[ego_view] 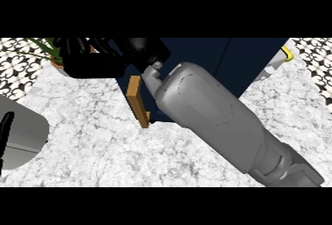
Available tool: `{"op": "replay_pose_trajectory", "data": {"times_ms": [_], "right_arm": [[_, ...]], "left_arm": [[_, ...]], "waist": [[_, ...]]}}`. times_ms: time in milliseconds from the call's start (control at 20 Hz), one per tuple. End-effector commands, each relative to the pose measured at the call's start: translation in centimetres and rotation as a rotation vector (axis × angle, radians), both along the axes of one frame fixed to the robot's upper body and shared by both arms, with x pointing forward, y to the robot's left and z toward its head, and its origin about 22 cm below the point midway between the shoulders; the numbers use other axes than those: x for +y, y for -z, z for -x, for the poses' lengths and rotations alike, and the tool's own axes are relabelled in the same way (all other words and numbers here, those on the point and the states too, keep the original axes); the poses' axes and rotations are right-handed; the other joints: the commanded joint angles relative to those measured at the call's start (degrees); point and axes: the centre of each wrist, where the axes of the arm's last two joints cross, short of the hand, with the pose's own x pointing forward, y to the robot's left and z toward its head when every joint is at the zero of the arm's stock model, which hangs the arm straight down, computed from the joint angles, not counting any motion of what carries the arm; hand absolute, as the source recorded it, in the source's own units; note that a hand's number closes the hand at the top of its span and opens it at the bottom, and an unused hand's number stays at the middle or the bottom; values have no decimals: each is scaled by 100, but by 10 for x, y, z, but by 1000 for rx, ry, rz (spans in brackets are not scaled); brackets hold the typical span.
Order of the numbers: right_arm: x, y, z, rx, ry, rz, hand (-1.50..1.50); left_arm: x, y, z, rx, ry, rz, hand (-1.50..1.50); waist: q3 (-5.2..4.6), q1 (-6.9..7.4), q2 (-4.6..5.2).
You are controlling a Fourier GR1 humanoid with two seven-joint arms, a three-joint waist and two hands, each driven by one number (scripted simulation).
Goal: Pick up the wine, place it into the cabinet and close the cabinet
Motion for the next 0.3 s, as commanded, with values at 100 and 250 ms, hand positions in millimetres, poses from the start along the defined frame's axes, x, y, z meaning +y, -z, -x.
{"op": "replay_pose_trajectory", "data": {"times_ms": [100,250], "right_arm": [[-44,23,-46,26,206,41,150],[-59,19,-55,16,207,53,150]], "left_arm": [[-7,-6,-3,8,9,-11,-150],[-10,-1,-1,-8,7,2,-150]], "waist": [[111,-125,195],[109,-85,191]]}}
